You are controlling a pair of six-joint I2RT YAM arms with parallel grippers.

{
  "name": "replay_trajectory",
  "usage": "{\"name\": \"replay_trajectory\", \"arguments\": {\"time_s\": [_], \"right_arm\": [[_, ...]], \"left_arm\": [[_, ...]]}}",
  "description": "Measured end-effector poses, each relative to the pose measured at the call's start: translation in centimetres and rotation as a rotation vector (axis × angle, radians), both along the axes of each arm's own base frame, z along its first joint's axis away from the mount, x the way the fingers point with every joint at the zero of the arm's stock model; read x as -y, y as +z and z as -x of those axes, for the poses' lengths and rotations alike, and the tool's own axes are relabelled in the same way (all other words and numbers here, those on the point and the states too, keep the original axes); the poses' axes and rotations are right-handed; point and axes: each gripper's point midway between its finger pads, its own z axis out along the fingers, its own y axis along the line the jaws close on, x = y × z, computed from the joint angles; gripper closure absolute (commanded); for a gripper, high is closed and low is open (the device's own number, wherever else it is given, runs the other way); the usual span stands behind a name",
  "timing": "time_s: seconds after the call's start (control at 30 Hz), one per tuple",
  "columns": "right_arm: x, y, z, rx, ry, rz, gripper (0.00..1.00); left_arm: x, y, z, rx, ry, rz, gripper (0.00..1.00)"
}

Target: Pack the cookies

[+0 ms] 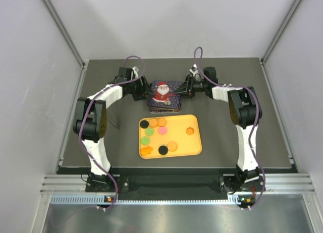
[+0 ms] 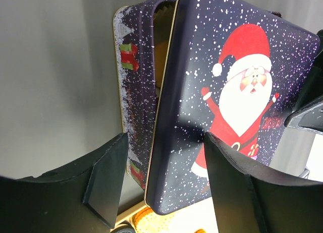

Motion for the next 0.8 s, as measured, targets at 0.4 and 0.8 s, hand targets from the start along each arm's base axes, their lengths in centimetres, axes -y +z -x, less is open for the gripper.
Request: {"name": "replay_trajectory", "arguments": {"time_s": [0.4, 0.8], "right_arm": [[1.2, -0.1, -0.7, 0.014, -0.033, 0.065, 0.53], [1.6, 0.0, -1.0, 0.017, -0.066, 0.098, 0.51]], "left_arm": [[0.0, 0.0, 0.0, -0.001, -0.001, 0.000, 0.35], [0.0, -0.1, -0.5, -0.009, 0.057, 0.006, 0.36]]}}
